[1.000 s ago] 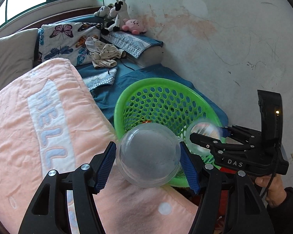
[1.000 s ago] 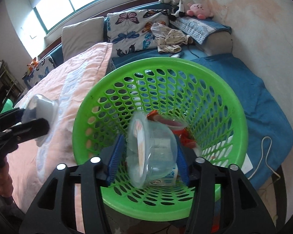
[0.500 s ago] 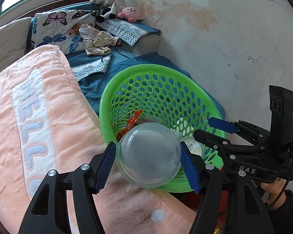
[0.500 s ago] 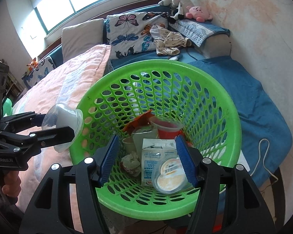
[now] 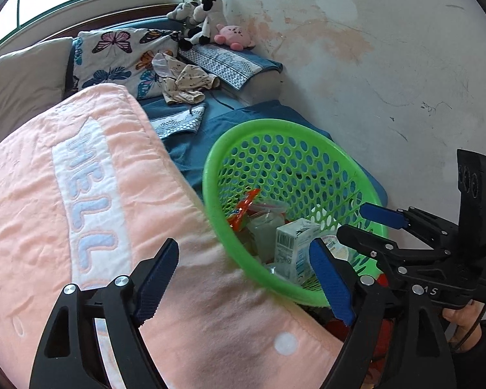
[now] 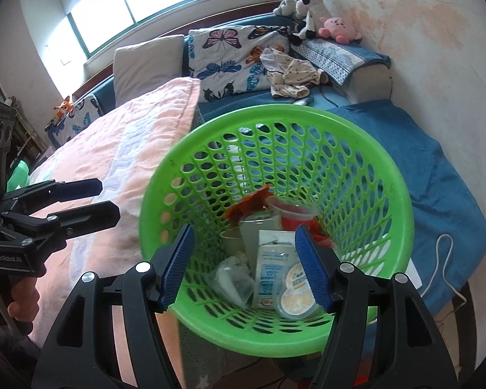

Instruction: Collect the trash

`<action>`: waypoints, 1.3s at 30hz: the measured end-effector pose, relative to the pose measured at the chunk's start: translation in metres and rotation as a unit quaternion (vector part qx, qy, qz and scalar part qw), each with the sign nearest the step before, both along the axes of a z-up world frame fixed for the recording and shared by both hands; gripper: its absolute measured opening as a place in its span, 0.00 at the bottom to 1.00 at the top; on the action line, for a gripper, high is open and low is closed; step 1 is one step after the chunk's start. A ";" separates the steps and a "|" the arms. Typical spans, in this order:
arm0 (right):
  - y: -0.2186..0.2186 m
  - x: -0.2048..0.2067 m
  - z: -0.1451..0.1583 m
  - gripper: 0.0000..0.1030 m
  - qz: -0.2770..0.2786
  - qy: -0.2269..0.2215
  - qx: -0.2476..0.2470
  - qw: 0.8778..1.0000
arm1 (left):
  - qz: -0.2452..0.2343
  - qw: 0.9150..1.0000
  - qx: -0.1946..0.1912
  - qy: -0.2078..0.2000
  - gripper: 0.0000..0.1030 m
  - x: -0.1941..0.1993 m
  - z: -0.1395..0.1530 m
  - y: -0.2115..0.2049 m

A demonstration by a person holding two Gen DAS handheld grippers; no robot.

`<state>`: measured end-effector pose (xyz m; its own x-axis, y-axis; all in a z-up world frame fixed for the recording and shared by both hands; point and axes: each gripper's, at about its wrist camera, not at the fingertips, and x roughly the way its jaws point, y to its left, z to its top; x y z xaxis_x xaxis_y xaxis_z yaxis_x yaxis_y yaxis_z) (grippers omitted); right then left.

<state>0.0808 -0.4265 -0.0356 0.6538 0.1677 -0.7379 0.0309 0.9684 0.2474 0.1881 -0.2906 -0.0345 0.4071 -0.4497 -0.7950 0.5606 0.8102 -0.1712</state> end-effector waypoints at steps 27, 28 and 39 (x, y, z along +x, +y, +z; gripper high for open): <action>0.119 -0.038 0.028 0.82 0.055 -0.019 -0.013 0.998 | 0.096 0.994 0.025 -0.040 0.93 -0.060 0.028 0.128; 0.122 -0.040 0.028 0.83 0.055 -0.018 -0.009 0.998 | 0.102 0.994 0.028 -0.039 0.93 -0.062 0.027 0.133; 0.154 -0.059 0.021 0.89 0.051 -0.020 -0.010 0.998 | 0.124 0.988 0.067 -0.058 0.93 -0.081 0.022 0.163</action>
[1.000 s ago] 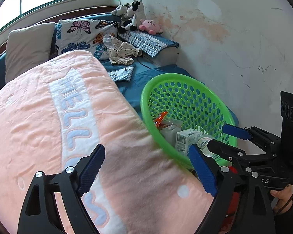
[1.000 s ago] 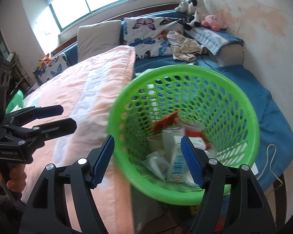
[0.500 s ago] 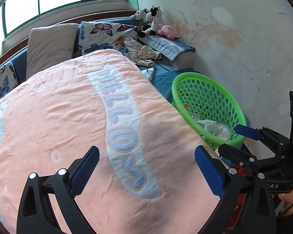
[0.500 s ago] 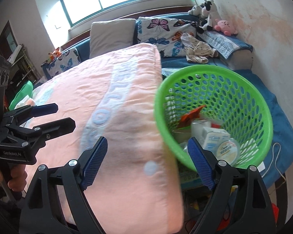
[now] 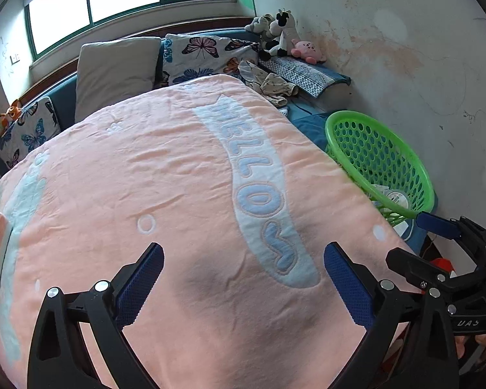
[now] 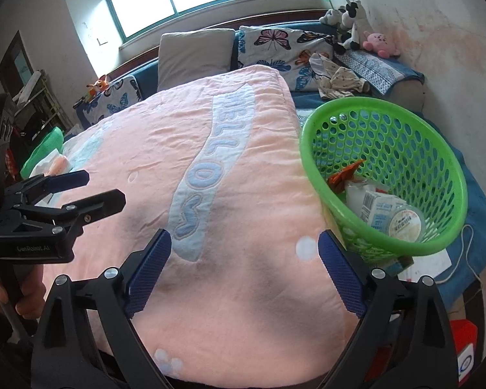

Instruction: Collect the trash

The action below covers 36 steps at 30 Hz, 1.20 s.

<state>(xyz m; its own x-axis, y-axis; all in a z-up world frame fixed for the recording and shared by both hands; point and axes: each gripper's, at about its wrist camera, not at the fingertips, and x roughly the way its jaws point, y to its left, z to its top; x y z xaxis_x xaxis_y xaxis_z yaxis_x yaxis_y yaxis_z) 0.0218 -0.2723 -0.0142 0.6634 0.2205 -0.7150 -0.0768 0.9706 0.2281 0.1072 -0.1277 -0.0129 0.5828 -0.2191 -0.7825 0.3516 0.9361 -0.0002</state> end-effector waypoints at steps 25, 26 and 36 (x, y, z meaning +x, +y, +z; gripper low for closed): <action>0.034 -0.031 -0.005 0.96 -0.013 -0.016 -0.042 0.999 | 0.033 0.999 0.016 -0.023 0.93 -0.031 0.005 0.045; 0.034 -0.031 -0.006 0.96 -0.015 -0.016 -0.042 0.999 | 0.036 0.999 0.016 -0.023 0.93 -0.031 0.003 0.046; 0.032 -0.035 -0.009 0.96 -0.033 -0.022 -0.041 0.998 | 0.050 0.998 0.017 -0.029 0.93 -0.036 -0.001 0.056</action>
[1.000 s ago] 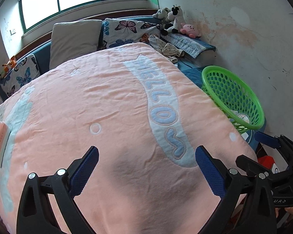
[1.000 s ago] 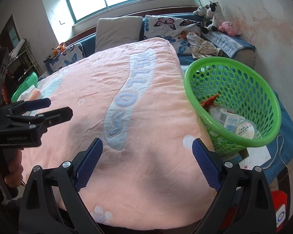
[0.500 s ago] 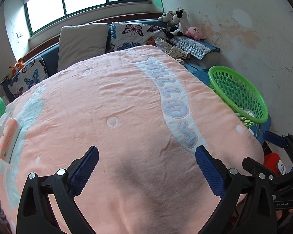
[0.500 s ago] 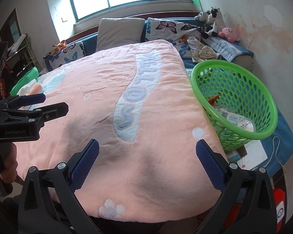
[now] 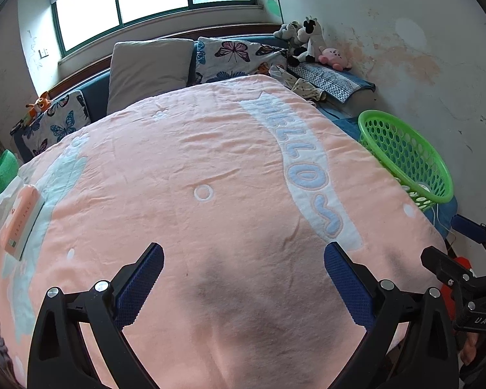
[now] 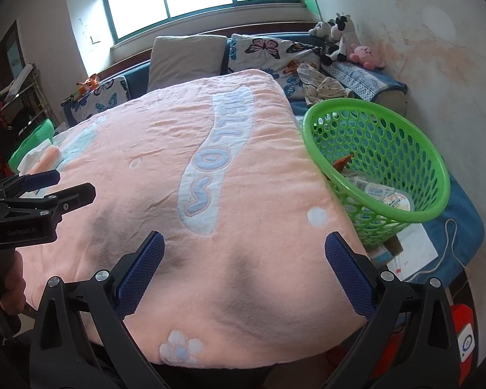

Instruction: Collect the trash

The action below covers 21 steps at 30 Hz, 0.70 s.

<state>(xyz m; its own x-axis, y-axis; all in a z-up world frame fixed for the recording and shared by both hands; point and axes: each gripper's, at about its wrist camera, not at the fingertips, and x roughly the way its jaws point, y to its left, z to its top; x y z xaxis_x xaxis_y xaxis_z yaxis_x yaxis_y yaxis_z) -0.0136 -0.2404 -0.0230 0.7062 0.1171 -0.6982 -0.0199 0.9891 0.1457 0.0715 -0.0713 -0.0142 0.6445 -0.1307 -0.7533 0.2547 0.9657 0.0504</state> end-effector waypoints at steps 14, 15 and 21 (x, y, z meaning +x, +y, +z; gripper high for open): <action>0.008 -0.004 0.004 0.96 0.002 -0.010 0.001 1.000 | 0.011 0.999 0.016 -0.029 0.93 -0.009 0.002 0.004; 0.009 -0.005 0.005 0.96 0.002 -0.010 -0.001 1.000 | 0.013 0.999 0.016 -0.029 0.93 -0.009 0.002 0.006; 0.013 -0.005 0.005 0.96 0.010 -0.013 0.000 1.000 | 0.024 0.999 0.010 -0.030 0.93 -0.011 0.002 0.011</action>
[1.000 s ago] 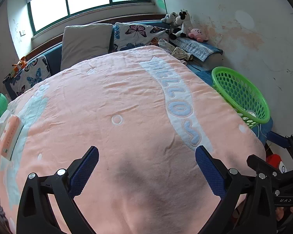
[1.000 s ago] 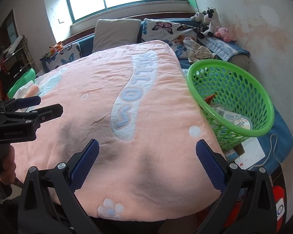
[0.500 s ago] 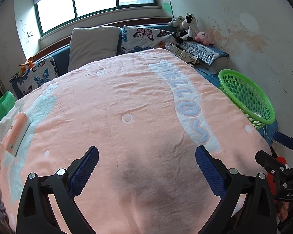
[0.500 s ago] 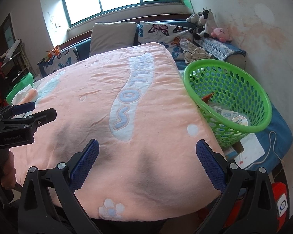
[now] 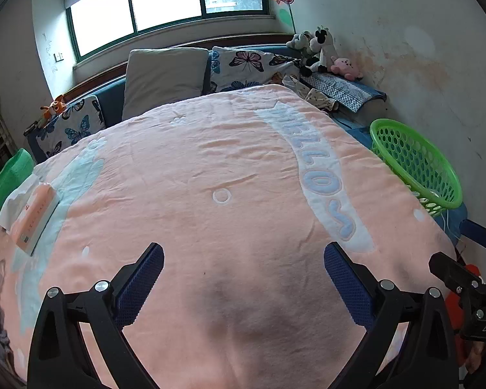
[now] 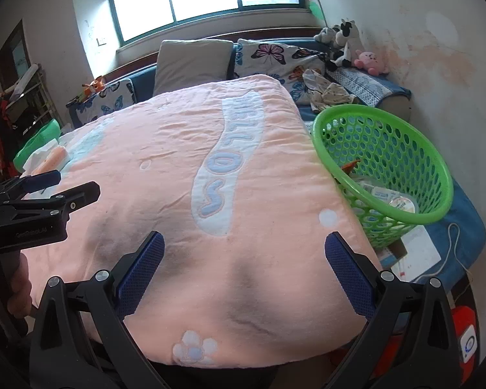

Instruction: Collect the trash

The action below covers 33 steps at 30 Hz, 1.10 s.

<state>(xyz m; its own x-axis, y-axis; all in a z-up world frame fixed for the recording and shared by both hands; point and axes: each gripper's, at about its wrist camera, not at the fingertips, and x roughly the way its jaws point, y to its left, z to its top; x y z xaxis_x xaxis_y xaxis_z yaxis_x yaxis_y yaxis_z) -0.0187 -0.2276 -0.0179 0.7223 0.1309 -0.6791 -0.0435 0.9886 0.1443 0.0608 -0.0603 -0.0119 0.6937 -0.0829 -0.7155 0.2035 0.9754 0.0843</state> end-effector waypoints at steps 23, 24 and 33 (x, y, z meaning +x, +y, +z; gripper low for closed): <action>0.008 -0.003 0.003 0.96 0.017 -0.018 -0.002 1.000 | 0.015 0.999 0.003 -0.032 0.93 -0.013 0.011 0.004; 0.009 -0.004 0.003 0.96 0.018 -0.019 -0.002 1.000 | 0.016 0.999 0.004 -0.033 0.93 -0.013 0.011 0.004; 0.012 -0.005 0.007 0.96 0.022 -0.030 -0.008 0.999 | 0.024 0.999 0.003 -0.041 0.93 -0.015 0.013 0.007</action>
<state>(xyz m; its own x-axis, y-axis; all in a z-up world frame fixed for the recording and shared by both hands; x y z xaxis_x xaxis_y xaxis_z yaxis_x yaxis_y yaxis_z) -0.0240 -0.2154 -0.0112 0.7557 0.1535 -0.6367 -0.0959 0.9876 0.1243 0.0457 -0.0530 0.0014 0.7535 -0.0449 -0.6559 0.1494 0.9833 0.1043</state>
